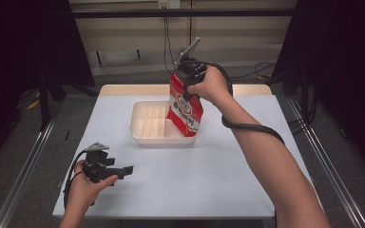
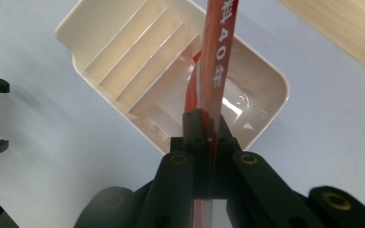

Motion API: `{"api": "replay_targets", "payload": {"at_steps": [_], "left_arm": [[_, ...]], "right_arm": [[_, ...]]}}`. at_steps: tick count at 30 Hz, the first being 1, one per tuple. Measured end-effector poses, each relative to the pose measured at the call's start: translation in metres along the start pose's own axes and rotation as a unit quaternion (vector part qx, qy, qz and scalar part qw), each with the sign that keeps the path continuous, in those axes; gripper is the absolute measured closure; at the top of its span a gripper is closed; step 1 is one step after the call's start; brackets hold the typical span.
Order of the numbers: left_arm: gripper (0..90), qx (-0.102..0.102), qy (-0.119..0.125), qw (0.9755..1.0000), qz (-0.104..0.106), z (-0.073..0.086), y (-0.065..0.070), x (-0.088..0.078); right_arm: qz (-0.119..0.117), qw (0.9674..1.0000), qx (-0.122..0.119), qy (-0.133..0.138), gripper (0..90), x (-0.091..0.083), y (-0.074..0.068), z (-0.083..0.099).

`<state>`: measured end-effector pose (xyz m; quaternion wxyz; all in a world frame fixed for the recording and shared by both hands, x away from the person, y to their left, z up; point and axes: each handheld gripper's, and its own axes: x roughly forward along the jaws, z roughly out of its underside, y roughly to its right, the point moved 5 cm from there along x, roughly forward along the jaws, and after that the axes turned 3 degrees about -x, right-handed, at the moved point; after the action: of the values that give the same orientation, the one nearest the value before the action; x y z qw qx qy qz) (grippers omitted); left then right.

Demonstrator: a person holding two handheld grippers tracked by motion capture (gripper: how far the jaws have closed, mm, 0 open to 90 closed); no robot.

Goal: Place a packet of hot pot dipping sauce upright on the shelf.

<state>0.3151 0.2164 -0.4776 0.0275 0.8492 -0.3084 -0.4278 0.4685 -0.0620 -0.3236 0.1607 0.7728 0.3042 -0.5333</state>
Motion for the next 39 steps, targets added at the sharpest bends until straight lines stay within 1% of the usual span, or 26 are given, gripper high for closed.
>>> {"api": "replay_targets", "payload": {"at_steps": [1,4,5,7,12,14,15,19,20,24,25,28,29,31,33,34,35,36,37,38,39], "left_arm": [[11.5,-0.004,0.003,1.0000,0.000,0.000,0.001,0.000],[11.5,-0.006,0.002,1.0000,0.003,0.000,0.000,0.000],[11.5,-0.004,0.003,1.0000,0.001,0.000,0.000,0.000],[11.5,-0.006,0.004,1.0000,0.001,0.000,0.000,0.000],[11.7,-0.002,0.004,1.0000,-0.001,0.000,0.000,-0.001],[11.7,-0.002,0.003,1.0000,0.001,0.000,0.000,-0.001],[11.7,-0.004,0.003,1.0000,0.003,0.000,0.001,0.000],[11.7,-0.004,0.003,1.0000,0.002,-0.001,0.001,0.000],[11.7,-0.004,0.003,1.0000,0.002,-0.001,0.001,0.000],[11.7,0.002,0.001,1.0000,0.003,-0.001,0.000,-0.001],[11.7,-0.001,0.003,1.0000,0.004,-0.001,0.001,-0.001],[11.7,-0.002,0.003,1.0000,0.003,-0.001,0.001,-0.001],[11.7,-0.001,0.004,1.0000,0.003,-0.001,0.001,-0.001],[11.7,0.001,0.004,1.0000,0.001,-0.001,0.000,-0.002],[11.7,-0.001,0.005,1.0000,0.003,-0.001,0.001,-0.002],[11.7,-0.001,0.004,1.0000,0.004,-0.002,0.001,-0.001],[11.7,-0.001,0.004,1.0000,0.004,-0.002,0.001,-0.001],[11.7,0.000,0.005,1.0000,0.001,-0.002,0.001,-0.001],[11.7,-0.002,0.007,1.0000,0.003,-0.002,0.001,-0.001],[11.7,-0.002,0.007,1.0000,0.003,-0.002,0.001,-0.001],[11.7,-0.005,0.009,0.9999,0.004,-0.002,0.002,-0.001]], "right_arm": [[0.000,1.0000,0.002,-0.002,90.0,0.002,0.001,0.000],[-0.001,1.0000,0.005,-0.002,90.0,0.005,0.003,0.000],[-0.003,1.0000,0.006,0.002,90.0,0.006,0.004,0.000],[-0.002,1.0000,0.006,0.003,90.0,0.007,0.006,-0.001],[0.003,1.0000,0.008,0.004,89.9,0.008,0.009,-0.001],[-0.001,0.9999,0.010,0.009,89.9,0.009,0.009,-0.001],[0.000,0.9999,0.007,0.010,89.9,0.009,0.010,-0.002],[0.000,0.9999,0.012,0.010,89.7,0.009,0.011,-0.002],[0.003,0.9999,0.008,0.013,89.7,0.010,0.012,-0.003],[0.004,0.9998,0.010,0.015,89.5,0.012,0.014,-0.004],[0.004,0.9997,0.013,0.018,89.5,0.012,0.015,-0.005],[0.005,0.9998,0.013,0.016,89.3,0.012,0.016,-0.005],[0.005,0.9997,0.017,0.015,89.0,0.012,0.017,-0.004],[0.009,0.9997,0.015,0.018,88.2,0.012,0.020,-0.003],[0.009,0.9997,0.015,0.020,87.5,0.012,0.020,-0.003],[0.005,0.9996,0.017,0.024,84.7,0.009,0.021,-0.002],[0.005,0.9996,0.017,0.024,84.7,0.009,0.021,-0.002],[0.007,0.9995,0.017,0.026,78.5,0.007,0.020,-0.002],[0.005,0.9995,0.014,0.028,75.4,0.006,0.020,-0.002],[0.005,0.9995,0.014,0.028,75.4,0.006,0.020,-0.002],[0.007,0.9994,0.016,0.030,72.7,0.005,0.021,-0.001]]}}
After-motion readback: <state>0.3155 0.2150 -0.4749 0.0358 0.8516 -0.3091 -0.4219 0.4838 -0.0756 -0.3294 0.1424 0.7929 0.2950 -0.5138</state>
